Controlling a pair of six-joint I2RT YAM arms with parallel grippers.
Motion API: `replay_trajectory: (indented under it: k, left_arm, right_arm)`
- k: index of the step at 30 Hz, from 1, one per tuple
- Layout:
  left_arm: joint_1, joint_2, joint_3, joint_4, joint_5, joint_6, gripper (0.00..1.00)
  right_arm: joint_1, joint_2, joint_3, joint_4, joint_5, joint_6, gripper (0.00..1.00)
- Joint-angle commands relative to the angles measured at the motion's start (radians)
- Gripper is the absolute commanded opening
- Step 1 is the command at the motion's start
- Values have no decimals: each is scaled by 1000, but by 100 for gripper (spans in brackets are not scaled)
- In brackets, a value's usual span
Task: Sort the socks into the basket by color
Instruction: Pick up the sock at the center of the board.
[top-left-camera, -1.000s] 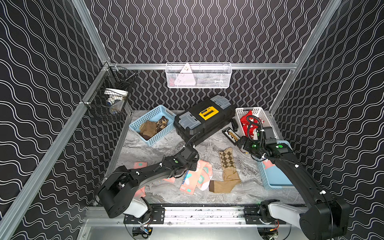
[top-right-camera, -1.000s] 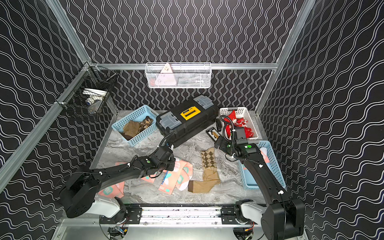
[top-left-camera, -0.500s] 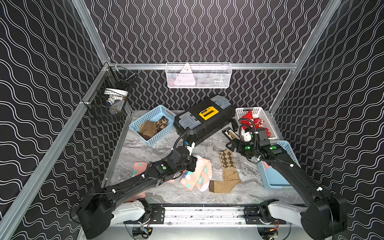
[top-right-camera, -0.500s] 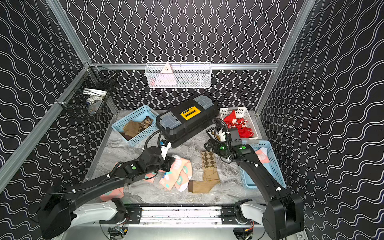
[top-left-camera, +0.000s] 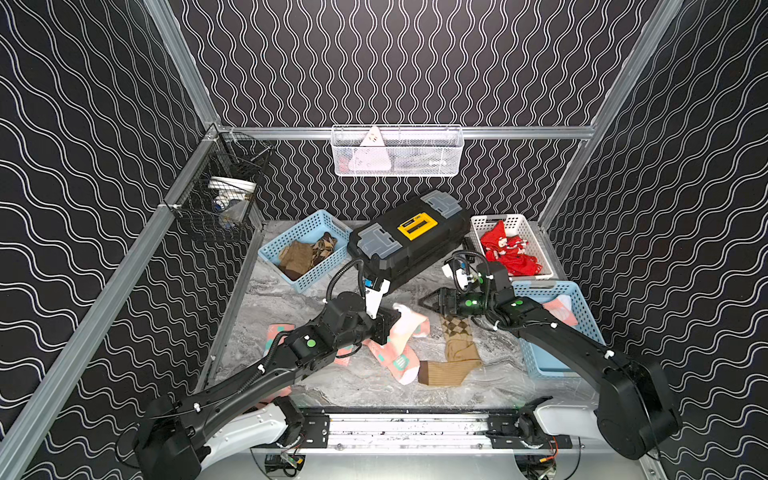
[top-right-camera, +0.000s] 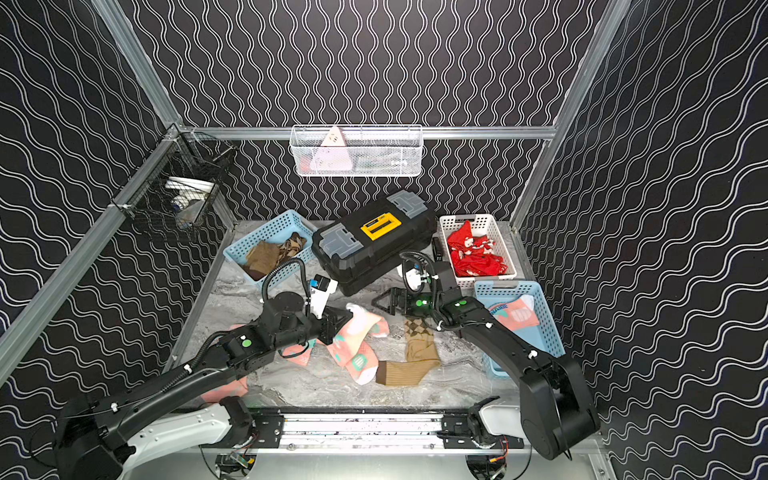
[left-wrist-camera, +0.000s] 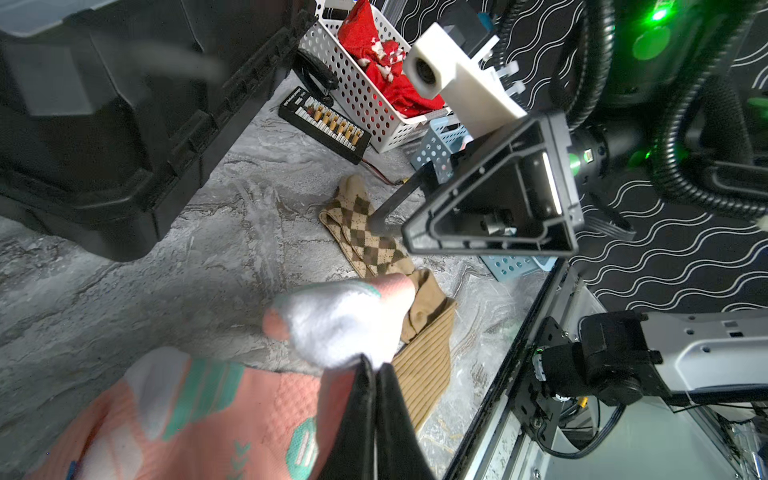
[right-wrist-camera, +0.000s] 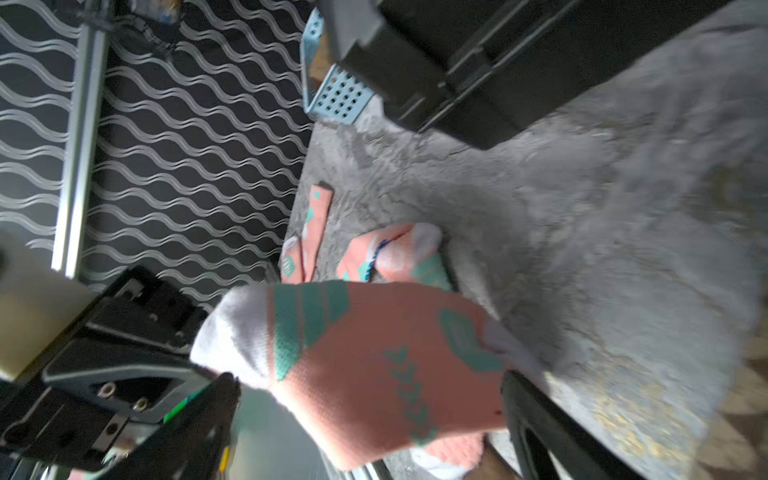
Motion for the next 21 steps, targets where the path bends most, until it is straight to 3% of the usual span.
replay_trajectory:
  k: [1,6,8,12,18,21]
  left_arm:
    - [-1,-7,21,29,18,19,0]
    - [-1,-4,31,27,20,25,0]
    - [-1,-7,33,24,20,26,0]
    - [-1,-11,42,13,11,34,0]
    - [-1,-6,44,19,12,30,0]
    - [-1,-3,44,20,11,22,0]
  right_arm:
    - [47,16,0,141,-149,24,99]
    - [80,23,-24,212,-204,67,89]
    - [85,24,-35,246,-224,93,81]
    - [97,21,-31,245,-236,99,54]
    - [111,14,3,164,-202,63,4]
    - [111,-6,23,96,-143,38,0]
